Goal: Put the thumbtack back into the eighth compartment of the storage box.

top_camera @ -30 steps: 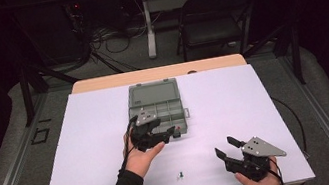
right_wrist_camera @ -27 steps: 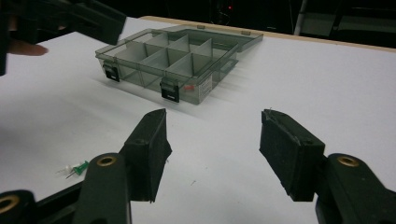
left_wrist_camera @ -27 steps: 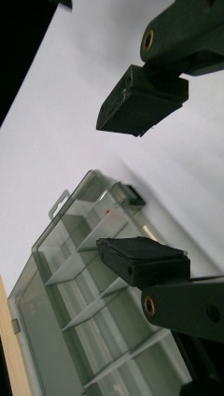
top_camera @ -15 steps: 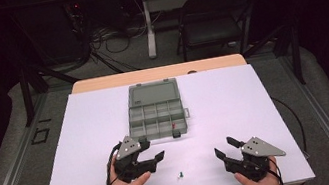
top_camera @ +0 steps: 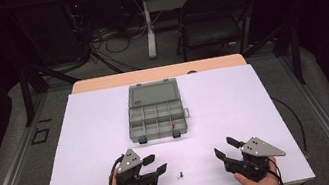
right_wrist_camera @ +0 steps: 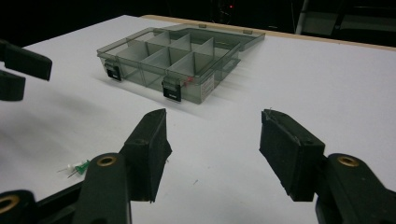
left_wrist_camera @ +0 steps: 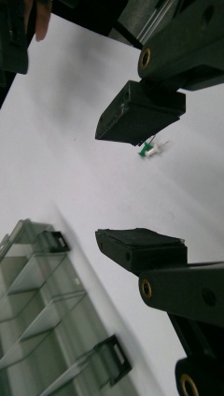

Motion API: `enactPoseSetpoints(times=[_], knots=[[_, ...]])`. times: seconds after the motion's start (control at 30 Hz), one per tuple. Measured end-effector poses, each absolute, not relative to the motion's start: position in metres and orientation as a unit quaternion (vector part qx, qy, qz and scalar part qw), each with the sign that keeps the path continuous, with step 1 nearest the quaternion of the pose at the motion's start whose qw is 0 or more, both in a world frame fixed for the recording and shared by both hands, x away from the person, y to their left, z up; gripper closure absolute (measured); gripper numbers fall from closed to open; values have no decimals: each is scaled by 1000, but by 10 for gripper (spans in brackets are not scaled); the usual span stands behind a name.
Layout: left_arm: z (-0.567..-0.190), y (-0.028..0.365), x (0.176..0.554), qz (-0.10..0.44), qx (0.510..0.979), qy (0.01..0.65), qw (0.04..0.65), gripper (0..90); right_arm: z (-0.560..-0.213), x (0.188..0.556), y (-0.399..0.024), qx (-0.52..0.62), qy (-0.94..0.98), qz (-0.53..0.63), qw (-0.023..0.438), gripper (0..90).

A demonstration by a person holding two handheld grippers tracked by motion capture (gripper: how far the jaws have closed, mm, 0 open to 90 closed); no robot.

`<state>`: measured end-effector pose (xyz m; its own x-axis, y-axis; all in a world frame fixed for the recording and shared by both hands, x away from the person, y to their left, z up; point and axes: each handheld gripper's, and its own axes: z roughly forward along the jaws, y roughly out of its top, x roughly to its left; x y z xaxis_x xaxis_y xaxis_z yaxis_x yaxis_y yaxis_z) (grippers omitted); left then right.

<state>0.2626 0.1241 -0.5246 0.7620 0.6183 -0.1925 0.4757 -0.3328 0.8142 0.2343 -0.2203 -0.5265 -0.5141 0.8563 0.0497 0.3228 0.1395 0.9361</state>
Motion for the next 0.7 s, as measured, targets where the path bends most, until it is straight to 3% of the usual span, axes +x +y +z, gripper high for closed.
enactPoseSetpoints(times=[0.7], knots=[[-553, 85, 253, 29, 854, 318, 412, 648, -526, 234, -221, 416, 707, 507, 263, 410]])
